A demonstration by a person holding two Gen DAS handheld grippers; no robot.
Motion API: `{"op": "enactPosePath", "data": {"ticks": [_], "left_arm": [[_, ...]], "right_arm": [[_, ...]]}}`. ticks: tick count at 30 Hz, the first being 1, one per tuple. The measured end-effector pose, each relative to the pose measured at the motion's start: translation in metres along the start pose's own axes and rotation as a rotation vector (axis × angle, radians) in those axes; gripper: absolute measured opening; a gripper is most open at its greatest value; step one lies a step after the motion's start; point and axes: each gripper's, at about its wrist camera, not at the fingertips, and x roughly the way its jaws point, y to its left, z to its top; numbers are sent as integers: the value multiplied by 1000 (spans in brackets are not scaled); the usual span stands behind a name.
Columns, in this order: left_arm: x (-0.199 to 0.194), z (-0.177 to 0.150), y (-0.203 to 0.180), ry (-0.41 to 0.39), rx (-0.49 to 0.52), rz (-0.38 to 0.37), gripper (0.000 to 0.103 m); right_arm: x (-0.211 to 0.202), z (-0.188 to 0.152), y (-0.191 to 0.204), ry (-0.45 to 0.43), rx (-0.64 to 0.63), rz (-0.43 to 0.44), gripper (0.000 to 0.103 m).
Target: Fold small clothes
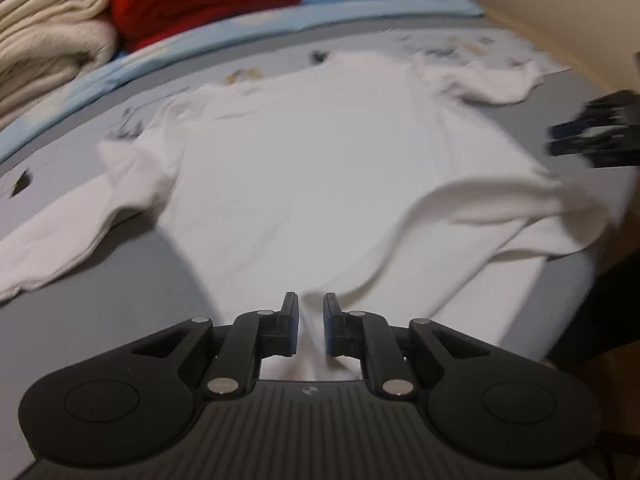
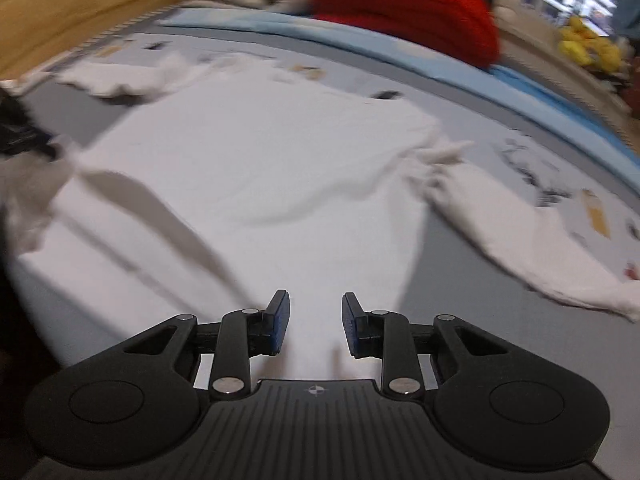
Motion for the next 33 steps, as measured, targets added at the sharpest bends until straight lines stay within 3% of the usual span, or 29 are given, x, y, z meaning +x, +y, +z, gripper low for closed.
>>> {"op": "enactPosePath", "data": {"ticks": [2, 4, 6, 8, 11, 13, 14, 17, 22, 23, 24, 26, 27, 29, 33], "left_arm": [[-6, 4, -3, -43, -8, -73, 15], [-7, 6, -10, -65, 1, -156, 15], [-5, 5, -21, -40, 27, -251, 15], [2, 1, -32, 19, 71, -314, 15], [21, -10, -47, 144, 158, -286, 15], [35, -16, -51, 217, 186, -255, 15], [41, -18, -52, 244, 188, -255, 15], [53, -18, -55, 273, 204, -209, 20], [59, -19, -63, 284, 236, -206, 23], [57, -20, -69, 278, 249, -205, 20], [56, -20, -71, 271, 264, -202, 9], [54, -21, -71, 260, 278, -203, 4], [51, -20, -72, 252, 280, -207, 3], [42, -22, -69, 227, 283, -221, 3], [14, -28, -59, 191, 250, -289, 3]], "right_arm": [[3, 1, 0, 2, 4, -69, 30], [-5, 7, 1, -48, 29, -38, 30], [-22, 10, 6, -138, 40, 86, 33], [-30, 10, 18, -160, 15, 252, 33], [-36, 6, 43, -145, -82, 445, 33], [-28, 3, 59, -39, -122, 552, 33], [-21, 0, 68, 11, -158, 561, 34], [0, -10, 91, 92, -299, 447, 34], [19, -8, 99, 105, -348, 306, 35], [22, -7, 99, 109, -347, 299, 35], [21, -5, 102, 115, -345, 300, 34], [26, -4, 107, 124, -355, 288, 33], [28, -1, 109, 130, -360, 284, 20], [27, 1, 110, 126, -367, 298, 5], [8, 5, 96, 77, -318, 359, 1]]}}
